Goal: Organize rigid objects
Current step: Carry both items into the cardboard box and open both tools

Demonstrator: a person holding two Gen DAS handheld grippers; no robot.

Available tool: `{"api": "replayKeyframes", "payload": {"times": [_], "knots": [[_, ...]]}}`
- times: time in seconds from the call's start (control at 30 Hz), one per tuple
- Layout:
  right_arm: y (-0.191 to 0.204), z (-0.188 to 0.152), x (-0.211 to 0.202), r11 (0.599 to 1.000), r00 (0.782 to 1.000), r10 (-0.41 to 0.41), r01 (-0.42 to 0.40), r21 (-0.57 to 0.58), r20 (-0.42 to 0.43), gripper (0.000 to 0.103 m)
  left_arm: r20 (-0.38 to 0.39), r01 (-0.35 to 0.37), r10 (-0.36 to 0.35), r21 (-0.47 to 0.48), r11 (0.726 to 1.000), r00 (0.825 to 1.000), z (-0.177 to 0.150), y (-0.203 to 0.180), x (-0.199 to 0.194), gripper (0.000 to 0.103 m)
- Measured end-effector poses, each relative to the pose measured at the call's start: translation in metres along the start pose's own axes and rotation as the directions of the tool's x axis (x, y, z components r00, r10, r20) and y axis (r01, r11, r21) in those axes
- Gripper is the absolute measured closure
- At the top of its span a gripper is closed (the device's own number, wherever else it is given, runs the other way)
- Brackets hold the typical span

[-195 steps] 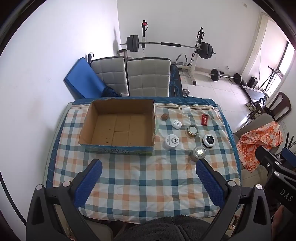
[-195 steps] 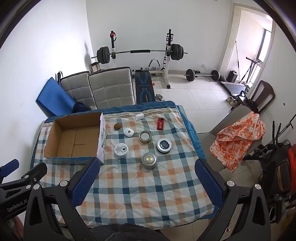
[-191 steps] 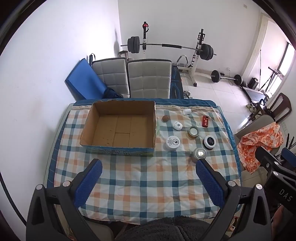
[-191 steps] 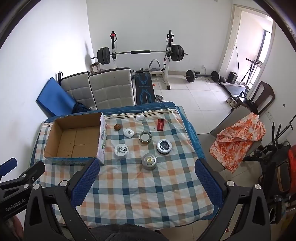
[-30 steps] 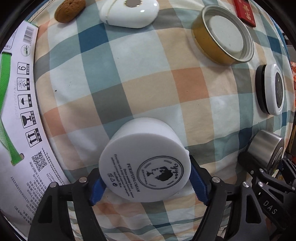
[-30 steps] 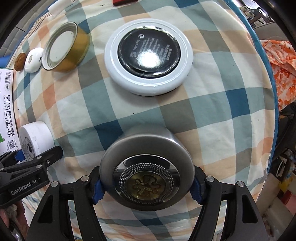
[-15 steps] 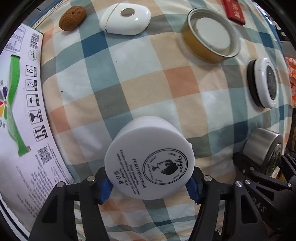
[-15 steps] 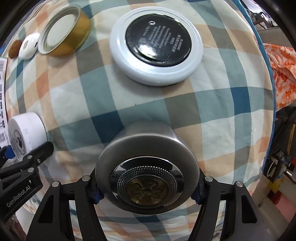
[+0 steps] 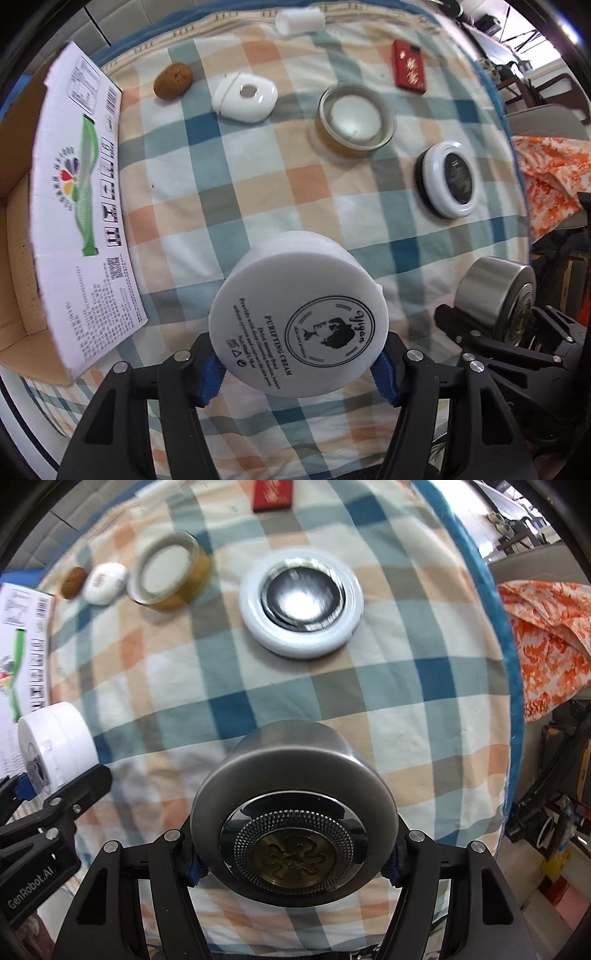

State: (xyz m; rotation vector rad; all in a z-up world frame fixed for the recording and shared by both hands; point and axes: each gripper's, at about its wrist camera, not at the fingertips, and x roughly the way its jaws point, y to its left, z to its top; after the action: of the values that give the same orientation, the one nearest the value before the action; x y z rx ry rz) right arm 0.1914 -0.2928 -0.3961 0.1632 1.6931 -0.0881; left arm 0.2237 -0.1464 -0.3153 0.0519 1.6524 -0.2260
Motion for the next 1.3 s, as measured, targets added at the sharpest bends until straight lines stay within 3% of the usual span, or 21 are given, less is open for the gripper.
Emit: {"api": "replayKeyframes", "payload": {"times": [0.27,0.3,0.47,0.67,0.9,1.0,1.13,1.3], "knots": [[0.027,0.004,-0.080,0.996,0.994,0.052,-0.044,-0.083,0.098,0.031,0.141,0.055,-0.052,-0.017,0.998,0.989,-0.015,0.034,-0.090,0.040],[0.035,0.005,-0.093,0.994,0.992,0.060,-0.050,-0.096,0.110,0.031,0.154,0.053,-0.049,-0.019,0.998,0.987,-0.010,0.024,-0.090,0.040],[0.084,0.003,-0.136,0.985,0.982,0.092,-0.065,-0.161,0.164,0.031,0.221,0.047,-0.035,-0.047,0.998,0.975,-0.007,0.068,-0.114,0.040],[0.170,-0.001,-0.153,0.969,0.973,0.150,-0.109,-0.221,0.177,0.031,0.246,0.080,-0.050,-0.112,0.990,0.968,-0.001,0.158,-0.128,0.040],[0.288,0.024,-0.150,0.944,0.964,0.204,-0.148,-0.295,0.169,0.031,0.213,0.094,-0.052,-0.192,0.977,0.976,0.017,0.278,-0.133,0.040],[0.333,0.040,-0.131,0.937,0.969,0.196,-0.138,-0.322,0.153,0.031,0.182,0.111,-0.069,-0.234,0.966,0.981,0.032,0.322,-0.117,0.040],[0.376,0.061,-0.095,0.933,0.979,0.174,-0.128,-0.336,0.109,0.031,0.121,0.142,-0.113,-0.271,0.952,0.986,0.053,0.362,-0.081,0.040],[0.400,0.082,-0.049,0.936,0.990,0.107,-0.071,-0.344,0.087,0.031,0.036,0.167,-0.163,-0.292,0.942,0.986,0.068,0.378,-0.033,0.040]]}}
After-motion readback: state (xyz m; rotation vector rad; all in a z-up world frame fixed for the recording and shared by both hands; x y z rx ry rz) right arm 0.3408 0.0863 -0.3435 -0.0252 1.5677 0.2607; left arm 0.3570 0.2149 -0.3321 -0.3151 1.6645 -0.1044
